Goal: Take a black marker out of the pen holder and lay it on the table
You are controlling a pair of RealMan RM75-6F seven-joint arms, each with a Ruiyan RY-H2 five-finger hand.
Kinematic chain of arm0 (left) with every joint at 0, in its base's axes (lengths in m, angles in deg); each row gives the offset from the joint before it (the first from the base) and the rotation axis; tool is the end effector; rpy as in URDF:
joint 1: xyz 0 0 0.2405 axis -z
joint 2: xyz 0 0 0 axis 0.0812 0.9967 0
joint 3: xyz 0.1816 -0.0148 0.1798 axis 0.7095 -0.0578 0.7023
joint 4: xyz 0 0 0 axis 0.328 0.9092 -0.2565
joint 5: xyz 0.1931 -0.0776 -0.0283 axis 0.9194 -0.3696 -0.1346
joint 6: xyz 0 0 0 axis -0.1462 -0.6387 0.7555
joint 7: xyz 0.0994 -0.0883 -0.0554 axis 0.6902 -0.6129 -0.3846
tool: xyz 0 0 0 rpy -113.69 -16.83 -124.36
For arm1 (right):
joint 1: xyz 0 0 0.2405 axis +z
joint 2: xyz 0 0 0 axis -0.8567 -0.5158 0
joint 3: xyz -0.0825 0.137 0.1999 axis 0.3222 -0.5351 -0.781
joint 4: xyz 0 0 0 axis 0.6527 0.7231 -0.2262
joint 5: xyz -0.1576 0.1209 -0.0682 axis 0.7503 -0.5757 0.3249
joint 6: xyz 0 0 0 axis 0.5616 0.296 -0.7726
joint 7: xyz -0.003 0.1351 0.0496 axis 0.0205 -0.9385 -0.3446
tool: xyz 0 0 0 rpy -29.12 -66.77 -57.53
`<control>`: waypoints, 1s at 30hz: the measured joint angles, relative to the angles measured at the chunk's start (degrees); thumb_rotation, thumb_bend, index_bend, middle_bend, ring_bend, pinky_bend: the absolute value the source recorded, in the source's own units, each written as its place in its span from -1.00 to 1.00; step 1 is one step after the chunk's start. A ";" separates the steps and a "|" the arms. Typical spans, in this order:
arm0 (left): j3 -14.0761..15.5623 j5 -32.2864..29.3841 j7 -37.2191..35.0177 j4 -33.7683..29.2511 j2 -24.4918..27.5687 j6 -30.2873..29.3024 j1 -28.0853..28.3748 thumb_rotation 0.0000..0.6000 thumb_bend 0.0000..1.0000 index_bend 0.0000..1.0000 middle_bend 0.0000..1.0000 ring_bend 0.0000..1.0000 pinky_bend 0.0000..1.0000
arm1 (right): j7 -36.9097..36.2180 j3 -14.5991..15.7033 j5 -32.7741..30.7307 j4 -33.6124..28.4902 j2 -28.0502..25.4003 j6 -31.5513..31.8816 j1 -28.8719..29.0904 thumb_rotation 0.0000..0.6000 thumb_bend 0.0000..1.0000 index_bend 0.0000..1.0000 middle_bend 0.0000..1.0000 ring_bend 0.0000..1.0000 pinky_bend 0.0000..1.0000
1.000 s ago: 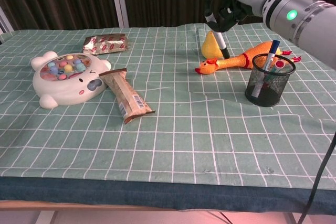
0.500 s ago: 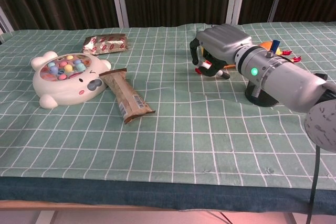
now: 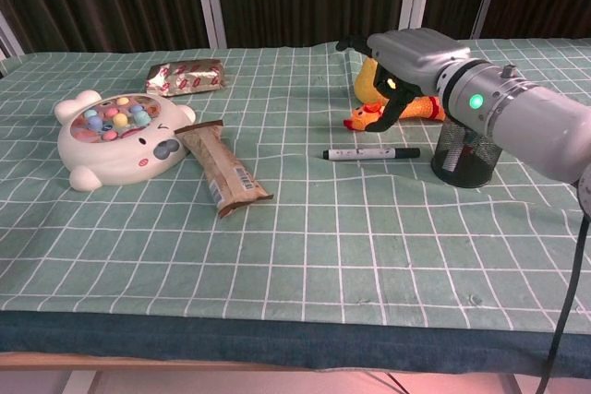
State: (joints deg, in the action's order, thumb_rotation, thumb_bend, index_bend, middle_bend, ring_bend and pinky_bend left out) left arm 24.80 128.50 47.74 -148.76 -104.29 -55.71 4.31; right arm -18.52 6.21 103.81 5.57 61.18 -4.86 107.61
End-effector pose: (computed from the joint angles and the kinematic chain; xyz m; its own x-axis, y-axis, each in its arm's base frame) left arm -0.2984 0.1748 0.1511 0.3939 0.1851 0.9003 0.9139 -0.1829 -0.3623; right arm -0.1227 -0.3942 -0.0320 0.5207 -0.0460 0.8525 -0.8118 -0.3355 0.4778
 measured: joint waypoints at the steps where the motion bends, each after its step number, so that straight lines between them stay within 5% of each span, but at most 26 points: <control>1: 0.00 -0.03 0.05 0.00 -0.02 0.03 0.01 1.00 -0.09 -0.46 -0.68 -0.75 -0.30 | -0.29 -0.18 0.03 -1.28 -0.68 0.39 -0.36 1.00 -0.40 -0.49 1.00 1.00 0.95; 7: -0.21 -0.47 0.03 0.13 -0.15 0.12 0.09 1.00 -0.09 -0.46 -0.68 -0.75 -0.30 | -2.30 0.15 3.94 -12.73 -7.42 8.46 -5.24 1.00 -0.40 -0.05 0.79 0.79 0.70; 14: -0.61 -1.07 0.13 0.32 -0.42 0.22 0.23 1.00 -0.09 -0.46 -0.68 -0.75 -0.30 | 2.85 4.32 8.44 -26.54 -17.05 24.47 -16.76 1.00 -0.50 -0.21 0.00 -0.05 0.26; 18: -0.63 -1.07 0.43 0.25 -0.50 0.09 0.17 1.00 -0.08 -0.46 -0.68 -0.75 -0.30 | 4.05 9.74 12.16 -28.78 -21.06 32.77 -25.42 1.00 -0.58 -0.43 -0.32 -0.40 -0.21; 23: -0.64 -1.04 1.17 0.06 -0.63 -0.12 0.07 1.00 -0.09 -0.47 -0.68 -0.75 -0.30 | 2.77 14.84 14.60 -28.76 -24.08 35.42 -32.25 1.00 -0.58 -0.52 -0.44 -0.50 -0.31; 30: -0.76 -1.30 1.95 -0.22 -0.82 -0.22 -0.03 1.00 -0.09 -0.46 -0.68 -0.76 -0.30 | -0.57 15.30 15.18 -27.32 -24.99 34.80 -35.28 1.00 -0.58 -0.53 -0.45 -0.50 -0.31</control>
State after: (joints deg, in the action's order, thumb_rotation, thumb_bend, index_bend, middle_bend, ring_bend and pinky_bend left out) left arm 24.05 127.20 49.69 -148.98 -105.11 -55.92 4.27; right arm -19.09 21.51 118.99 -21.75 36.20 29.94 72.34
